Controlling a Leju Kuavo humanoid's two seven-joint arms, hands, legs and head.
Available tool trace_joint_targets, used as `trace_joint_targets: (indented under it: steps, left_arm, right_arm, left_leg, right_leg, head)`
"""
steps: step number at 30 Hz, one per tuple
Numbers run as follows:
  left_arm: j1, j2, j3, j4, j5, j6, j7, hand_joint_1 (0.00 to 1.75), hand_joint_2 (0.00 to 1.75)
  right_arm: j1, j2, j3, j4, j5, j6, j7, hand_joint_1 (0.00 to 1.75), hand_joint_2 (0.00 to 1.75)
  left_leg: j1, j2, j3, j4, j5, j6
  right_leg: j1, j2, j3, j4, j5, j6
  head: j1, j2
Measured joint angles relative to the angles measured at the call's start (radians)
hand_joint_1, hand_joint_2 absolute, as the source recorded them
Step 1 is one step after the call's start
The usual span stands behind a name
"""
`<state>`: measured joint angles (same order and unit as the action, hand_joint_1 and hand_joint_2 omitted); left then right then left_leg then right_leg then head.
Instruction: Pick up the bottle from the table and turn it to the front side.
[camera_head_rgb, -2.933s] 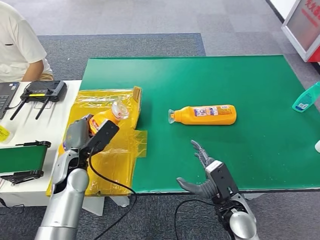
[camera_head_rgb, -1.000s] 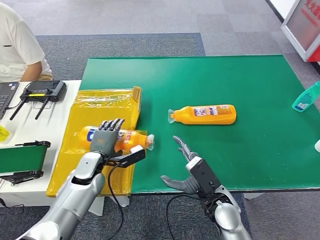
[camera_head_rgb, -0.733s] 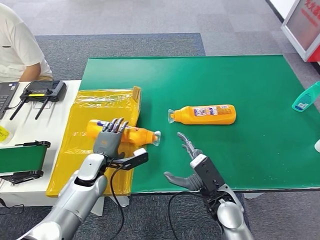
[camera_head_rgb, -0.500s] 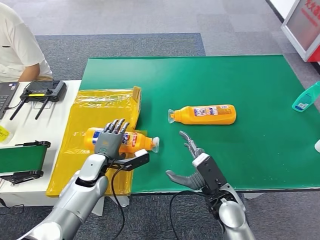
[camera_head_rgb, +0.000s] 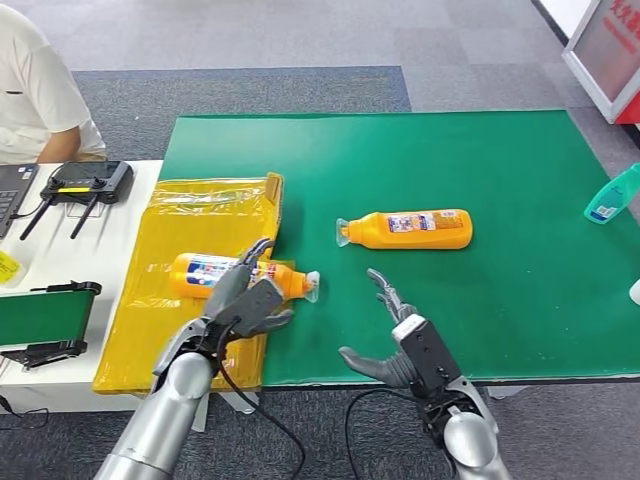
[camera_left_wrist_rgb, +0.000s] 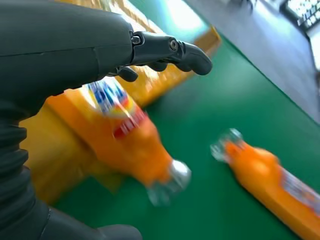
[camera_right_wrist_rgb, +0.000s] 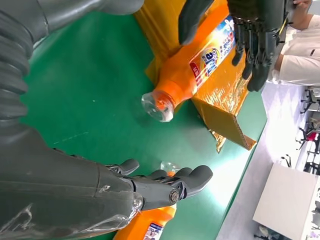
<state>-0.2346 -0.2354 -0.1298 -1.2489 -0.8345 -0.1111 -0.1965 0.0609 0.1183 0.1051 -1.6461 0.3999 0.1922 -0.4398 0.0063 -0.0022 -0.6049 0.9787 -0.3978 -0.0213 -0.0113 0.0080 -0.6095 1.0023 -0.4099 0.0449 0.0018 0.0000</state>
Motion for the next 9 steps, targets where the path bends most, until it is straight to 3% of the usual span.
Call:
trace_joint_targets:
  steps: [6,9]
  left_arm:
    - [0.158,-0.001,-0.005,-0.196,0.392,-0.116,-0.019,0.00,1.75]
    - [0.211,0.003,-0.005,-0.262,0.468,-0.132,-0.021,0.00,1.75]
  right_arm:
    - [0.036,0.000,-0.030,-0.018,-0.006,-0.008,-0.013,0.00,1.75]
    - [0.045,0.000,-0.038,-0.025,-0.006,-0.007,-0.014,0.00,1.75]
  left_leg:
    - [0.000,0.000,0.000,0.000,-0.001,0.000]
    - [0.000,0.000,0.000,0.000,-0.001,0.000]
  right_leg:
    - [0.000,0.000,0.000,0.000,-0.001,0.000]
    - [0.000,0.000,0.000,0.000,-0.001,0.000]
  head:
    - [0.000,0.000]
    - [0.000,0.000]
